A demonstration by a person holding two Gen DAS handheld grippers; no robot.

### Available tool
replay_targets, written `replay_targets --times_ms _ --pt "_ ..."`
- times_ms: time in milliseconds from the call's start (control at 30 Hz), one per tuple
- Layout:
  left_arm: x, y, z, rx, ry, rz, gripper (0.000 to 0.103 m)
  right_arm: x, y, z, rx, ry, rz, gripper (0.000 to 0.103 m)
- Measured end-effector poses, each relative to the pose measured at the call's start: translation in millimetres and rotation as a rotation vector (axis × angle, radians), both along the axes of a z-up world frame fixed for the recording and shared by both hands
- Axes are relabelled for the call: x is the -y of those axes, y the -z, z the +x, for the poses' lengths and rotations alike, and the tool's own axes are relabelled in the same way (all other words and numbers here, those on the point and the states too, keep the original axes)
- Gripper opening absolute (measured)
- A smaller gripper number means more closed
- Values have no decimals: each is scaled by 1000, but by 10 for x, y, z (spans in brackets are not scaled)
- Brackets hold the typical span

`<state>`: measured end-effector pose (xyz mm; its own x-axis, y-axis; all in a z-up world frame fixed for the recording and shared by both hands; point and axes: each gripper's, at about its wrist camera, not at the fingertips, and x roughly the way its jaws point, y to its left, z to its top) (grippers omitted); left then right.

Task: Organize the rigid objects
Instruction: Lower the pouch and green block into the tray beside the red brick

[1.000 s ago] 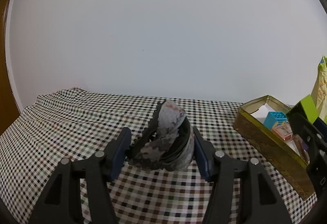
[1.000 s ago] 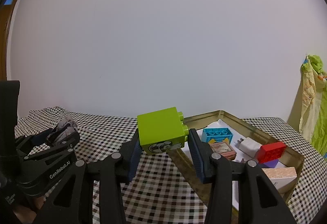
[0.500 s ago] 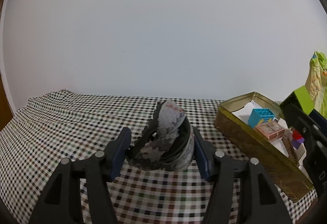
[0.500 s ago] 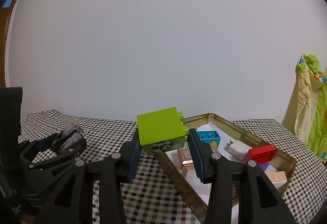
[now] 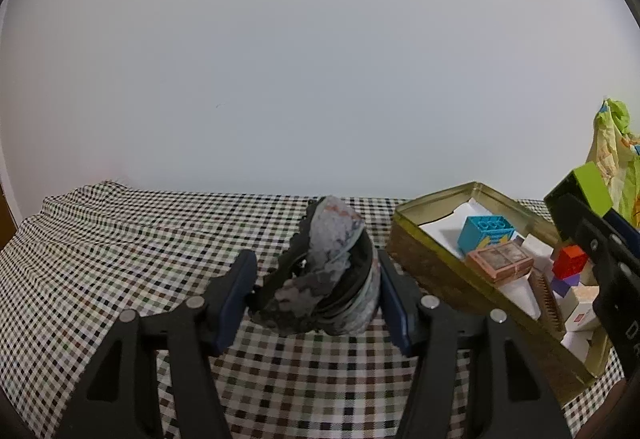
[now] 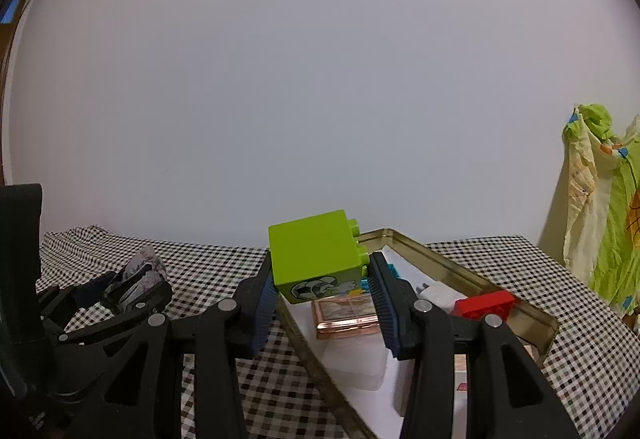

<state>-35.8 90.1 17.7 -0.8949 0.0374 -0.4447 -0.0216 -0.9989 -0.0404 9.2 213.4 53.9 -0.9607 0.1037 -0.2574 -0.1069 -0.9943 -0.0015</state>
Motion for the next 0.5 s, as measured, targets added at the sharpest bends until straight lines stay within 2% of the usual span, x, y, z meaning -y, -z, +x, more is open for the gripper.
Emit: replay_targets --times_ms 500 --pt "-278 -118 -82 -31 52 8 58 -499 -14 -21 -38 89 -26 47"
